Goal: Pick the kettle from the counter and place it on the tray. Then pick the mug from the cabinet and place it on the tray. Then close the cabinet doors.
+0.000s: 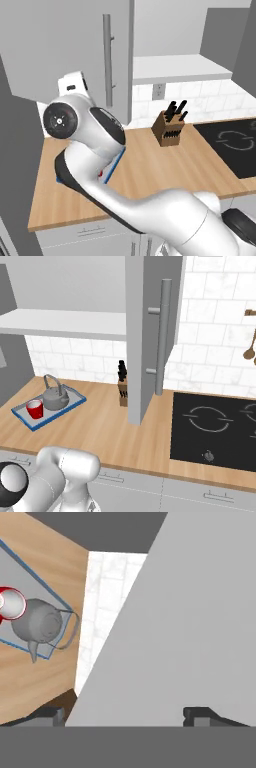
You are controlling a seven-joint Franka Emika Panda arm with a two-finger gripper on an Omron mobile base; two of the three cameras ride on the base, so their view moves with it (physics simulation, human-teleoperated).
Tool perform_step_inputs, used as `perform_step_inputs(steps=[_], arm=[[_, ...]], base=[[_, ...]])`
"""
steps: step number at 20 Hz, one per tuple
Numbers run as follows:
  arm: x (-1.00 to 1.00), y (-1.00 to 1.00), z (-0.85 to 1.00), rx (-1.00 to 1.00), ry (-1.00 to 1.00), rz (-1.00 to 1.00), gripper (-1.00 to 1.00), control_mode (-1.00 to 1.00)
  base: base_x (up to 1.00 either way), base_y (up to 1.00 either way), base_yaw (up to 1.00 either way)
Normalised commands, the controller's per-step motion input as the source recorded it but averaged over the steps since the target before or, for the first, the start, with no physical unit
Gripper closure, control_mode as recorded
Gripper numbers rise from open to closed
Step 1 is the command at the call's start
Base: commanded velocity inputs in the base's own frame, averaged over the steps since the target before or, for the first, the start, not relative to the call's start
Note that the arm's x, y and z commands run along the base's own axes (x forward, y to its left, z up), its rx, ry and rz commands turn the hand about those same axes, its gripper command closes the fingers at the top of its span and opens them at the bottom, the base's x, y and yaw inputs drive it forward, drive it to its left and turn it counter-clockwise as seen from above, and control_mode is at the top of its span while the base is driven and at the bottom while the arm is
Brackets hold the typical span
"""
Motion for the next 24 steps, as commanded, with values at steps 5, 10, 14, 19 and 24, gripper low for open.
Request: perform_step_inputs(steps=[5,10,14,19,24], arm=[[0.81,-0.55,0.0,0.0,0.0,-0.13,-1.0,-1.0],[0.88,-0.49,0.0,0.0,0.0,-0.11,-1.0,-1.0],[0.95,-0.42,0.0,0.0,0.0,-0.03,-1.0,-1.0],[0.82,-0.28,-0.06,0.0,0.0,0.0,-1.0,-1.0],[0.43,-0.19,-0.13,0.0,0.0,0.05,-1.0,-1.0]], base=[[0.0,0.0,0.0],[0.0,0.0,0.0],[0.0,0.0,0.0],[0.0,0.0,0.0],[0.0,0.0,0.0]])
